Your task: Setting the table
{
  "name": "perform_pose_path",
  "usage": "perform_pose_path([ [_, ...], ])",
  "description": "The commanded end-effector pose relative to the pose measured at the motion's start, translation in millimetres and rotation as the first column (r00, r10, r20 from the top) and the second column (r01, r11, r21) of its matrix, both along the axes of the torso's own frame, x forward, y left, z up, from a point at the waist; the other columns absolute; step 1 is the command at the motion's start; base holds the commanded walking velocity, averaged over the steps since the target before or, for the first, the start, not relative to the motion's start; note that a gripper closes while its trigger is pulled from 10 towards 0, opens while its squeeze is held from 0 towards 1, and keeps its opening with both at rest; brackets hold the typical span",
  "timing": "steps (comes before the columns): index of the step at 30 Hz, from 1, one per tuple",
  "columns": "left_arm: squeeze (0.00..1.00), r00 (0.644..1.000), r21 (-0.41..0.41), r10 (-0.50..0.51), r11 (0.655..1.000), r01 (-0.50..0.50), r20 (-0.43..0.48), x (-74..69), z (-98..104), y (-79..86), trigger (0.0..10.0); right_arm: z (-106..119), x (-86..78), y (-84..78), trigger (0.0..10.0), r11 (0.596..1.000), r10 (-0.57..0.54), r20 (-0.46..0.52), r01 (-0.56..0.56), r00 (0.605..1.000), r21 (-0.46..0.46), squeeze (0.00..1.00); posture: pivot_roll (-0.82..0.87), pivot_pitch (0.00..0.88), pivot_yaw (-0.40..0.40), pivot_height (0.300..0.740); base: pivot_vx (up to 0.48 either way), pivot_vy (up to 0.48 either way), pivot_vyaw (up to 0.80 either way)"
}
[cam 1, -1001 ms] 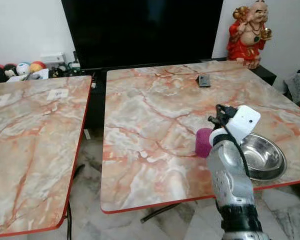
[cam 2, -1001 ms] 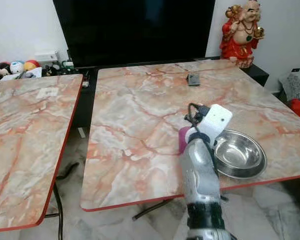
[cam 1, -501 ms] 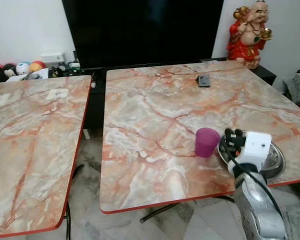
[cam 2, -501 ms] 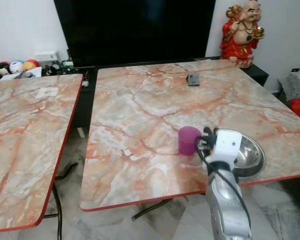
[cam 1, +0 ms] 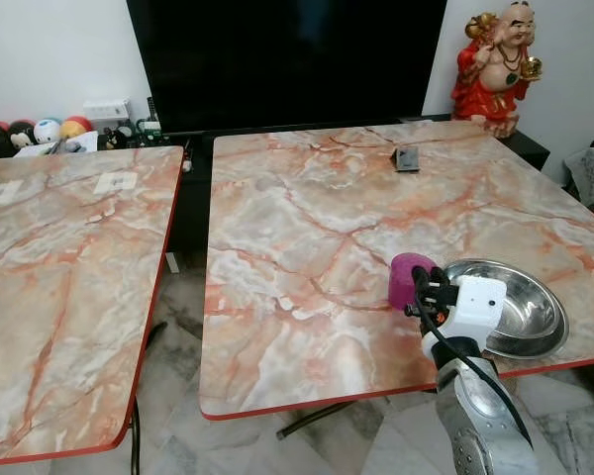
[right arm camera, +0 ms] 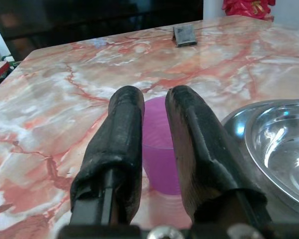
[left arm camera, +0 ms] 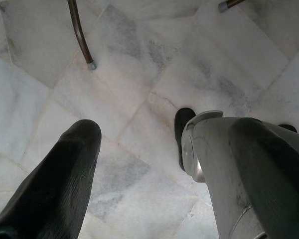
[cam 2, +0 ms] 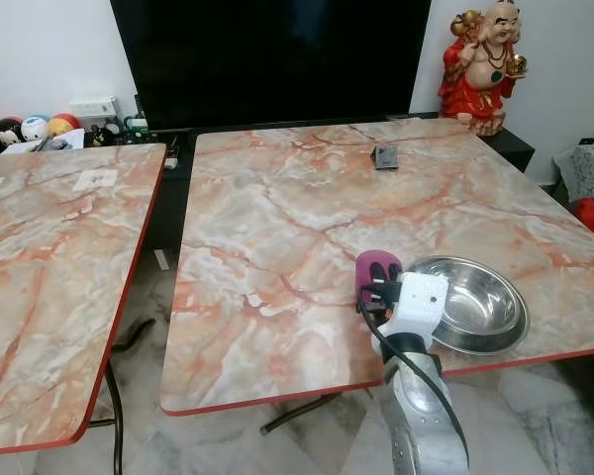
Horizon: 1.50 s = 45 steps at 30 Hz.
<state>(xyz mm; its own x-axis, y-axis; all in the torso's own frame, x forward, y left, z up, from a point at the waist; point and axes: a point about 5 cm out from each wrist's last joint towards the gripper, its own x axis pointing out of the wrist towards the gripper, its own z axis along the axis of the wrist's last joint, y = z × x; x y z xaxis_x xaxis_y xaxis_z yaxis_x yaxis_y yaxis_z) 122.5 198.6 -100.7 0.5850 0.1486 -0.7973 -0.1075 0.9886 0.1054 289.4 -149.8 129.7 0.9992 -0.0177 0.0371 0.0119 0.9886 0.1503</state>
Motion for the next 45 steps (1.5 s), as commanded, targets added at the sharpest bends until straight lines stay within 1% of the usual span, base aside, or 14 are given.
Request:
perform_pose_path([
  [1, 0.0, 0.999, -0.006, -0.02, 1.0, 0.02, -0.046, -9.1, -4, -5.3, 10.0, 5, -0.4, 2.7, 10.0, 1.0, 0.013, 0.023, -0.013, 1.0, 0.006, 0.0, -0.03, 0.0, -0.016, 0.74, 0.0, 0.0, 0.0],
  [9, 0.0, 0.999, 0.012, 0.05, 0.999, -0.049, -0.021, -11.3, -4, -2.7, 10.0, 7, -1.8, 2.7, 10.0, 1.0, 0.014, 0.04, -0.014, 0.999, 0.009, 0.0, -0.03, 0.0, -0.016, 0.74, 0.0, 0.0, 0.0],
  [10, 0.0, 0.992, 0.046, 0.04, 0.998, -0.046, 0.12, 0.9, 9, 20.1, 10.0, 8, -2.4, 2.5, 10.0, 1.0, 0.014, 0.042, -0.015, 0.999, 0.015, 0.0, -0.03, 0.0, -0.018, 0.74, 0.0, 0.0, 0.0],
  [12, 0.0, 0.956, 0.093, -0.007, 0.995, -0.022, 0.295, 15.2, 30, 47.8, 10.0, 8, -2.9, 1.9, 10.0, 1.0, 0.014, 0.044, -0.015, 0.999, 0.023, 0.0, -0.02, 0.0, -0.019, 0.74, 0.0, 0.0, 0.0],
  [13, 0.0, 0.909, 0.395, -0.251, 0.912, 0.107, 0.333, 28.8, 48, 59.8, 10.0, 7, -2.9, 2.1, 10.0, 1.0, 0.016, 0.041, -0.017, 0.999, 0.02, 0.0, -0.02, 0.0, -0.018, 0.74, 0.0, 0.0, 0.0],
  [15, 0.0, 0.817, 0.562, -0.44, 0.807, 0.178, 0.372, 39.9, 63, 57.4, 10.0, 5, -3.1, 2.8, 10.0, 1.0, 0.019, 0.028, -0.019, 0.999, 0.01, 0.0, -0.02, 0.0, -0.017, 0.74, 0.0, 0.0, 0.0],
  [16, 0.0, 0.786, 0.571, -0.483, 0.794, 0.208, 0.386, 45.1, 67, 53.8, 10.0, 2, -3.4, 3.8, 10.0, 1.0, 0.018, 0.019, -0.018, 1.0, 0.012, 0.0, -0.02, 0.0, -0.015, 0.74, 0.0, 0.0, 0.0],
  [17, 0.0, 0.895, 0.237, -0.213, 0.963, 0.126, 0.393, 42.9, 53, 54.8, 10.0, 1, -3.6, 5.0, 10.0, 1.0, 0.019, 0.011, -0.019, 1.0, 0.011, 0.0, -0.02, 0.0, -0.012, 0.74, 0.0, 0.0, 0.0],
  [18, 0.0, 0.895, 0.237, -0.213, 0.963, 0.126, 0.393, 42.9, 53, 54.8, 10.0, 1, -3.6, 5.0, 10.0, 1.0, 0.019, 0.011, -0.019, 1.0, 0.011, 0.0, -0.02, 0.0, -0.012, 0.74, 0.0, 0.0, 0.0],
  [19, 0.0, 0.93, 0.098, -0.122, 0.991, 0.093, 0.347, 36.0, 42, 50.8, 10.0, 0, -3.9, 6.3, 10.0, 1.0, 0.022, 0.007, -0.022, 1.0, 0.014, 0.0, -0.02, 0.0, -0.01, 0.74, 0.0, 0.0, 0.0],
  [27, 0.0, 0.977, 0.117, -0.113, 0.989, 0.093, 0.18, 3.6, 22, 44.7, 10.0, -1, -6.7, 7.5, 10.0, 1.0, 0.025, 0.0, -0.025, 1.0, 0.018, 0.0, -0.02, 0.0, -0.011, 0.74, 0.0, 0.0, 0.0],
  [29, 0.0, 0.996, 0.108, -0.056, 0.993, 0.048, 0.072, -13.7, 12, 46.0, 10.0, -2, -5.6, 7.1, 10.0, 1.0, 0.023, -0.004, -0.023, 1.0, 0.018, 0.0, -0.02, 0.0, -0.017, 0.74, 0.0, 0.0, 0.0],
  [33, 0.0, 1.0, 0.057, -0.004, 0.998, 0.005, -0.026, -30.1, 5, 52.2, 10.0, 1, -2.7, 7.5, 10.0, 1.0, 0.018, 0.007, -0.018, 1.0, 0.023, 0.0, -0.01, 0.0, -0.025, 0.74, 0.0, 0.0, 0.0],
  [45, 0.0, 0.997, 0.042, 0.052, 0.998, -0.049, -0.061, -23.3, 6, 60.5, 10.0, 5, 1.0, 11.6, 10.0, 0.999, 0.036, 0.03, -0.035, 0.999, -0.026, 0.0, -0.01, 0.0, -0.014, 0.74, 0.0, 0.0, 0.12],
])
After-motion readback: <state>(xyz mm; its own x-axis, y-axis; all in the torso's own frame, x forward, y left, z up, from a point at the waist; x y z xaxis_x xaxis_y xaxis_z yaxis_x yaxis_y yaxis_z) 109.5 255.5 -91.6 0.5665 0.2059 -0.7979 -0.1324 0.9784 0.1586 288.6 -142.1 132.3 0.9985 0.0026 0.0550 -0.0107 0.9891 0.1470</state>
